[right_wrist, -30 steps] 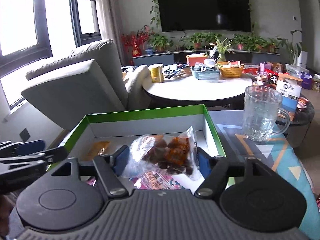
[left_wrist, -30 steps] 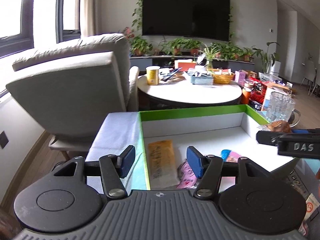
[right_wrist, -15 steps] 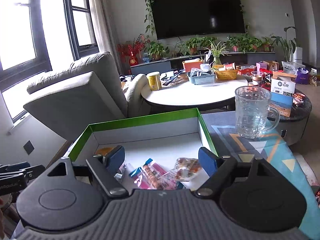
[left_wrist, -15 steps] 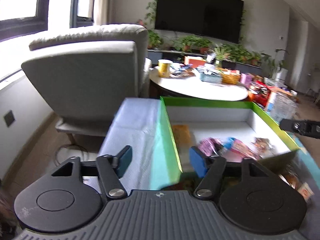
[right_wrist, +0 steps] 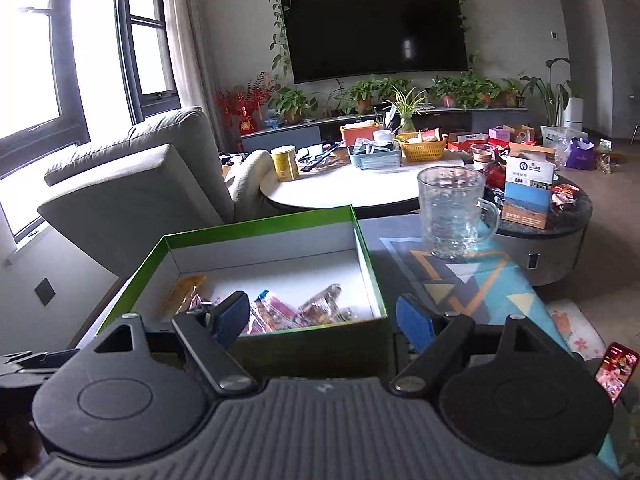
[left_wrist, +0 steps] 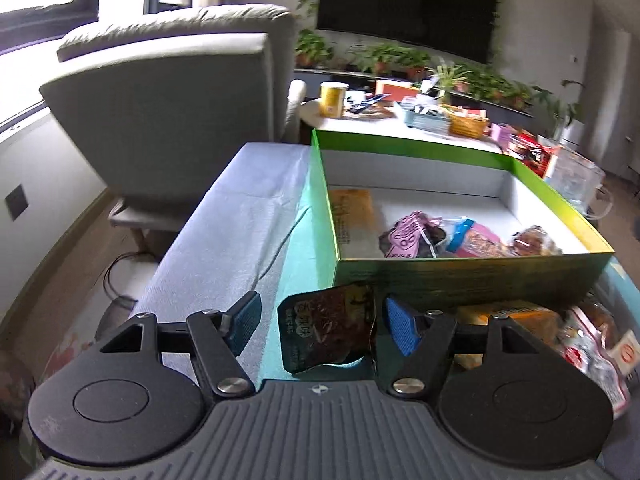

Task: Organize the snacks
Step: 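Grasp a dark brown snack packet with the left tool while the right tool returns to the pile, then lift the dark brown packet with the left tool while the right tool grasps a clear bag of dark snacks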

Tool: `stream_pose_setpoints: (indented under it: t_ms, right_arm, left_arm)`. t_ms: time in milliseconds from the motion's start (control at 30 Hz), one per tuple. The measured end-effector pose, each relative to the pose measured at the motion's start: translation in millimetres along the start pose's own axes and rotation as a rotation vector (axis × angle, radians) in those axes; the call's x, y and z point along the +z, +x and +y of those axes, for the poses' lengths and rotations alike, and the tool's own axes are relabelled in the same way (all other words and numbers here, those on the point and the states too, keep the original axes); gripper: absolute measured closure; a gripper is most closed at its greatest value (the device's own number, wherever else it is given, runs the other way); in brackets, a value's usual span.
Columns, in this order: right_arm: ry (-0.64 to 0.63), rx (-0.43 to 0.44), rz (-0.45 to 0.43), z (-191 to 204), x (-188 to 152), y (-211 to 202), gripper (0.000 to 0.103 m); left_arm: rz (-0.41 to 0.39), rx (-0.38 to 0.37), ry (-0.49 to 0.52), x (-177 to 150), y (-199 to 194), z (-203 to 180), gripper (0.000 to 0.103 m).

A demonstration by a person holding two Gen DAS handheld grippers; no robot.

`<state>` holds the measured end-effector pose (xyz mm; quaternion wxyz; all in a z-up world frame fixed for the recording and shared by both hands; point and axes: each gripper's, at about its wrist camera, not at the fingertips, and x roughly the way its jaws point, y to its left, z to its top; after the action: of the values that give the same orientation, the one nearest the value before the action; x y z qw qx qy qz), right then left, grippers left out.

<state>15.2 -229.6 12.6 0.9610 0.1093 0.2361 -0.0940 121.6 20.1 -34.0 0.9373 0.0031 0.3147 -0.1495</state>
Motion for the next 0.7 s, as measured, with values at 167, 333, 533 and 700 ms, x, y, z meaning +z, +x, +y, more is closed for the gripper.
stream_pose_setpoints:
  t_ms: [167, 333, 533, 700]
  right_arm:
    - [-0.029, -0.018, 0.016, -1.5, -9.9, -3.9, 0.050]
    - [-0.034, -0.016, 0.045, -7.4, -21.7, -3.7, 0.050]
    - [-0.071, 0.026, 0.097, -11.7, -44.5, -5.6, 0.050]
    - [-0.074, 0.035, 0.139, -16.8, -60.8, -9.1, 0.050]
  left_arm:
    - [0.030, 0.029, -0.023, -8.5, 11.7, -5.4, 0.039]
    - [0.044, -0.008, -0.048, -14.7, 14.7, -1.7, 0.054]
    - [0.016, -0.030, -0.054, -15.6, 5.9, 3.5, 0.055]
    - [-0.011, -0.043, -0.042, -14.1, -7.4, 5.4, 0.055]
